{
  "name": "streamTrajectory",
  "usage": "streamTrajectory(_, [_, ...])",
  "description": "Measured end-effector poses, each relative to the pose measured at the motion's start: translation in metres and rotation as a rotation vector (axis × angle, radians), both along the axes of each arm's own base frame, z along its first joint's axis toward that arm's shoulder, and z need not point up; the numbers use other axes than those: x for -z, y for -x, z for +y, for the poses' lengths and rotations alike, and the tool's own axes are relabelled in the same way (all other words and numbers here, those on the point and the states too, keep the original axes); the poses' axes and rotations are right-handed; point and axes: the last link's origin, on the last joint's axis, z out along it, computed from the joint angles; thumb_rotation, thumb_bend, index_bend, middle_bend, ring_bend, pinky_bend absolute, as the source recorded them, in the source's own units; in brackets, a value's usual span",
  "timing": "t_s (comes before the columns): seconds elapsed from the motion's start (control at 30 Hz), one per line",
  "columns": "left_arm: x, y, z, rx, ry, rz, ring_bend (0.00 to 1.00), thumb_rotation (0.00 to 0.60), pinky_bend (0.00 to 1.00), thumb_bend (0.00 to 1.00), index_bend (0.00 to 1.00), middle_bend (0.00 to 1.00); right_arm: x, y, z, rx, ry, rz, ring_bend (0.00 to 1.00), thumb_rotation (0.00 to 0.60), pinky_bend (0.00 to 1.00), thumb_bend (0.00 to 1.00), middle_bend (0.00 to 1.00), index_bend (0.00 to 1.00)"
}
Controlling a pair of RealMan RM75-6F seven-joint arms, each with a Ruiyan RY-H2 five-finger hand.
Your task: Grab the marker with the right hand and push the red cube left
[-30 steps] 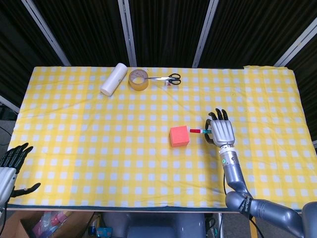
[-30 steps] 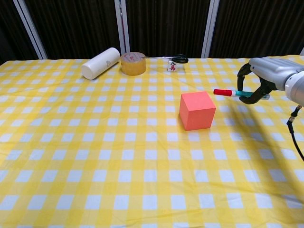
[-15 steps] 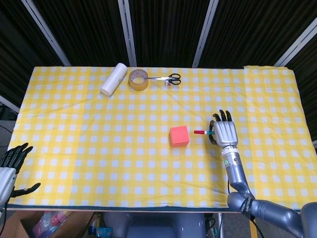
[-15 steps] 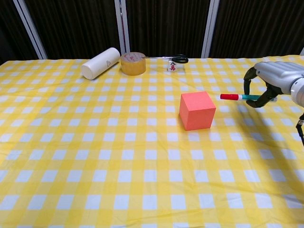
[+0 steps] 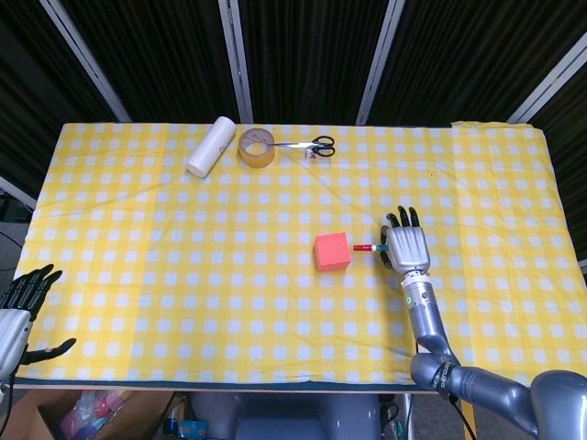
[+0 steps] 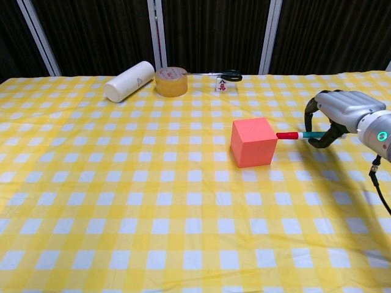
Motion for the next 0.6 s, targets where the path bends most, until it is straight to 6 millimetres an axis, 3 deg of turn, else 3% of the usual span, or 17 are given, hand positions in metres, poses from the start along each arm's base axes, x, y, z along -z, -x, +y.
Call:
streamTrajectory(0.37, [0.0, 0.0, 0.0, 0.002, 0.008, -0.01, 0.0, 0.6, 0.0, 0.0, 0.0, 0.0, 0.023, -0.035, 0.007, -0.042, -0.043, -0.056, 0.04, 0.6, 0.0, 0.48, 0.22, 0.58])
streamTrajectory(0.6, [-0.001, 0.0, 0.0, 0.004, 0.007, -0.012, 0.0, 0.6, 0.0, 0.0, 0.0, 0.0, 0.028, -0.049, 0.012, -0.069, -0.051, -0.061, 0.04, 0.6, 0.0, 0.48, 0.22, 0.58])
